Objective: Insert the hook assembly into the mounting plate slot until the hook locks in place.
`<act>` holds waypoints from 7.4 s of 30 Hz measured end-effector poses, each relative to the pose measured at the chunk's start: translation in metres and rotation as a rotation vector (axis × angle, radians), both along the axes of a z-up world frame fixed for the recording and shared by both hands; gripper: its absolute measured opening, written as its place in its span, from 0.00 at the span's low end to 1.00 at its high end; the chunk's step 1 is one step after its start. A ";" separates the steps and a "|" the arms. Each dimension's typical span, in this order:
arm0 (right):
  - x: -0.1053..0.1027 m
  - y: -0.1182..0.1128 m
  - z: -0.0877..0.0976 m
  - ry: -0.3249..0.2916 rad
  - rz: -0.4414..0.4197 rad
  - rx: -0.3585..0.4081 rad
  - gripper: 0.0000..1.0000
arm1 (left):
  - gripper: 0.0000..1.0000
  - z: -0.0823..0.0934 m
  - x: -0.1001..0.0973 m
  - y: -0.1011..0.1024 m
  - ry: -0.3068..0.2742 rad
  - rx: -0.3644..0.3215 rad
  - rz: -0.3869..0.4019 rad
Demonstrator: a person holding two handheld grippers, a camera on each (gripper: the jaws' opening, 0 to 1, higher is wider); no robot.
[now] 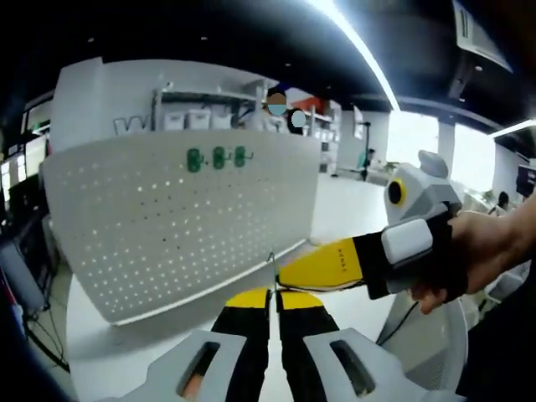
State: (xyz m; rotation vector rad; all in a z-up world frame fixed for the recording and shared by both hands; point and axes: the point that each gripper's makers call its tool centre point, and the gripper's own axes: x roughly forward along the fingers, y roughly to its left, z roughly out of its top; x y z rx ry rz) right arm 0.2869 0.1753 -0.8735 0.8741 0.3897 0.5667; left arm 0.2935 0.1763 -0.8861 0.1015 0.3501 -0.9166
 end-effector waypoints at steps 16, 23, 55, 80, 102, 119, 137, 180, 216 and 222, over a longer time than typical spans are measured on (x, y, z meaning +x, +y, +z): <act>0.007 -0.033 0.006 -0.207 0.020 -0.444 0.00 | 0.31 -0.007 -0.001 0.016 0.113 -0.111 0.055; 0.013 -0.042 0.007 -0.217 0.002 -0.484 0.00 | 0.50 -0.009 -0.013 0.009 0.244 -0.200 0.020; 0.082 -0.112 0.058 -0.445 -0.335 -0.851 0.00 | 1.00 0.005 -0.013 0.012 0.141 -0.204 0.036; 0.160 -0.192 0.067 -0.422 -0.516 -0.912 0.00 | 1.00 0.004 0.001 0.025 0.150 -0.204 0.083; 0.204 -0.227 0.074 -0.391 -0.601 -0.908 0.00 | 1.00 -0.006 0.012 0.037 0.170 -0.192 0.133; 0.210 -0.231 0.067 -0.376 -0.601 -0.899 0.00 | 0.99 -0.011 0.012 0.042 0.190 -0.191 0.155; 0.214 -0.232 0.064 -0.371 -0.610 -0.885 0.01 | 0.99 -0.010 0.011 0.044 0.190 -0.195 0.157; 0.116 -0.240 0.036 -0.255 -0.527 -0.921 0.65 | 1.00 -0.003 -0.002 0.050 0.162 -0.189 0.155; -0.020 -0.206 -0.044 -0.043 -0.422 -0.919 1.00 | 1.00 -0.007 -0.011 0.053 0.170 -0.182 0.155; -0.032 -0.200 -0.049 -0.027 -0.407 -0.907 1.00 | 1.00 -0.008 -0.012 0.057 0.170 -0.181 0.161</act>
